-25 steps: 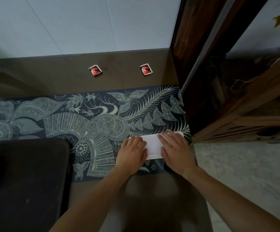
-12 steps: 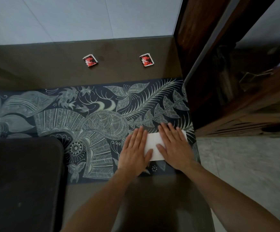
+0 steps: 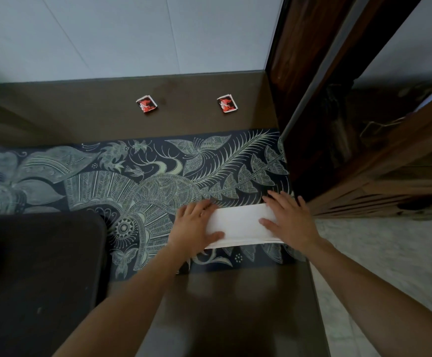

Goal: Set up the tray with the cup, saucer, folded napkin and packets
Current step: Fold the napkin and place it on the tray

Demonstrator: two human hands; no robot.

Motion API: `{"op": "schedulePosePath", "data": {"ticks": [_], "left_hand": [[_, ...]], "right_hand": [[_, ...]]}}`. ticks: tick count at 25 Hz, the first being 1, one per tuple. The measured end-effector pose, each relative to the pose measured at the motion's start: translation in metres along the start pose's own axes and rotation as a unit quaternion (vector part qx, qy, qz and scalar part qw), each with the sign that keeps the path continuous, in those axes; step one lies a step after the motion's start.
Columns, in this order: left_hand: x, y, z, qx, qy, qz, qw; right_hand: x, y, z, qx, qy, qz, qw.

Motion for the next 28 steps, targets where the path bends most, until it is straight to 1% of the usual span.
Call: {"op": "schedulePosePath", "data": {"ticks": [2, 4, 5, 7, 9, 11, 13, 15, 17, 19, 21, 23, 25, 28], "left_hand": [[-0.002, 0.015, 0.015, 0.025, 0.055, -0.022, 0.998], [-0.001, 0.022, 0.024, 0.062, 0.107, -0.041, 0.992], [0.000, 0.024, 0.026, 0.076, 0.124, -0.035, 0.989], [-0.001, 0.028, 0.024, 0.091, 0.156, -0.033, 0.983], [-0.005, 0.032, 0.015, 0.088, 0.210, -0.094, 0.969], [-0.009, 0.036, 0.002, 0.091, 0.279, -0.207, 0.933], [-0.013, 0.043, -0.014, 0.058, 0.326, -0.294, 0.897], [-0.019, 0.054, -0.031, 0.015, 0.350, -0.354, 0.867], [-0.026, 0.067, -0.050, -0.027, 0.365, -0.413, 0.834], [-0.027, 0.080, -0.067, -0.072, 0.371, -0.470, 0.798], [-0.027, 0.093, -0.087, -0.110, 0.365, -0.510, 0.771], [-0.029, 0.105, -0.108, -0.138, 0.356, -0.547, 0.745], [-0.033, 0.118, -0.130, -0.162, 0.350, -0.573, 0.723], [-0.031, 0.130, -0.170, -0.202, 0.356, -0.586, 0.700]], "right_hand": [[0.000, 0.016, 0.010, 0.008, -0.002, 0.004, 1.000], [0.006, 0.027, 0.018, 0.046, -0.019, -0.001, 0.999], [0.010, 0.031, 0.021, 0.058, -0.035, -0.002, 0.998], [0.014, 0.035, 0.018, 0.053, -0.079, 0.019, 0.995], [0.014, 0.038, 0.009, 0.030, -0.141, 0.067, 0.987], [0.011, 0.044, -0.004, 0.009, -0.192, 0.106, 0.976], [0.007, 0.053, -0.018, -0.008, -0.197, 0.133, 0.971], [0.007, 0.063, -0.031, -0.032, -0.191, 0.190, 0.962], [0.012, 0.075, -0.044, -0.064, -0.191, 0.268, 0.942], [0.018, 0.089, -0.056, -0.094, -0.203, 0.349, 0.910], [0.027, 0.099, -0.069, -0.117, -0.215, 0.422, 0.873], [0.039, 0.108, -0.082, -0.129, -0.216, 0.471, 0.846], [0.052, 0.115, -0.093, -0.133, -0.205, 0.499, 0.832], [0.076, 0.123, -0.105, -0.126, -0.160, 0.526, 0.826]]}}
Point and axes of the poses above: each hand's wrist, its own z-axis towards the middle knuckle, its own y-axis out of the back of the hand, x = y × z, the point moved 2 cm from there along z, towards the middle knuckle, and after that the axes turned 15 degrees about -x, right-handed, at the moved point
